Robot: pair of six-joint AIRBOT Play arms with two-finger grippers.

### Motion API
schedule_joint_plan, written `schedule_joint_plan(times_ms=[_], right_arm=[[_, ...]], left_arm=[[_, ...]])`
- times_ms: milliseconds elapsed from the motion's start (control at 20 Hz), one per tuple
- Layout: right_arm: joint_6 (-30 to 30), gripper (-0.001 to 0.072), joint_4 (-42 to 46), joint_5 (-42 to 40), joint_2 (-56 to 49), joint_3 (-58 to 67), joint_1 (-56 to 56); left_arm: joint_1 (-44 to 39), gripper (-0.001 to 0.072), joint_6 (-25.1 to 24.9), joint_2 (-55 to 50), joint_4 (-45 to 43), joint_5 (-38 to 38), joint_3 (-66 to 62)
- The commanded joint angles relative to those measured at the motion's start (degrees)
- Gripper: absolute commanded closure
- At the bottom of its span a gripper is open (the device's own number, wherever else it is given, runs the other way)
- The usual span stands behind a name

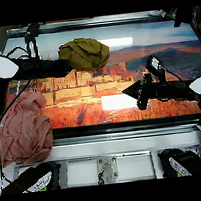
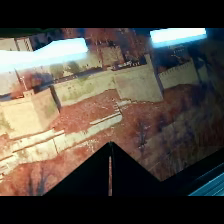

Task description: Fold the clothes and pants, and hang the long-sleeved shirts on hangers.

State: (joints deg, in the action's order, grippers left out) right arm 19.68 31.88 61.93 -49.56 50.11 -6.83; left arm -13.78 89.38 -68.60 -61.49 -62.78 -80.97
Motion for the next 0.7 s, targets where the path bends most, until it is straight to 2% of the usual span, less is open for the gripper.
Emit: schedule_joint_plan(times_ms=[0, 400, 600, 650], right_arm=[[0.0, 0.0699, 0.0, 0.0, 0.0, 0.0, 0.0], [0.0, 0.0699, 0.0, 0.0, 0.0, 0.0, 0.0], [0.0, 0.0699, 0.0, 0.0, 0.0, 0.0, 0.0], [0.0, 0.0699, 0.0, 0.0, 0.0, 0.0, -0.1]], left_arm=[[0.0, 0.0699, 0.0, 0.0, 0.0, 0.0, 0.0], [0.0, 0.0699, 0.0, 0.0, 0.0, 0.0, 0.0], [0.0, 0.0698, -0.1, 0.0, -0.4, 2.6, 0.0], [0.5, 0.0616, -1.6, 0.0, -2.1, 2.1, -0.1]])
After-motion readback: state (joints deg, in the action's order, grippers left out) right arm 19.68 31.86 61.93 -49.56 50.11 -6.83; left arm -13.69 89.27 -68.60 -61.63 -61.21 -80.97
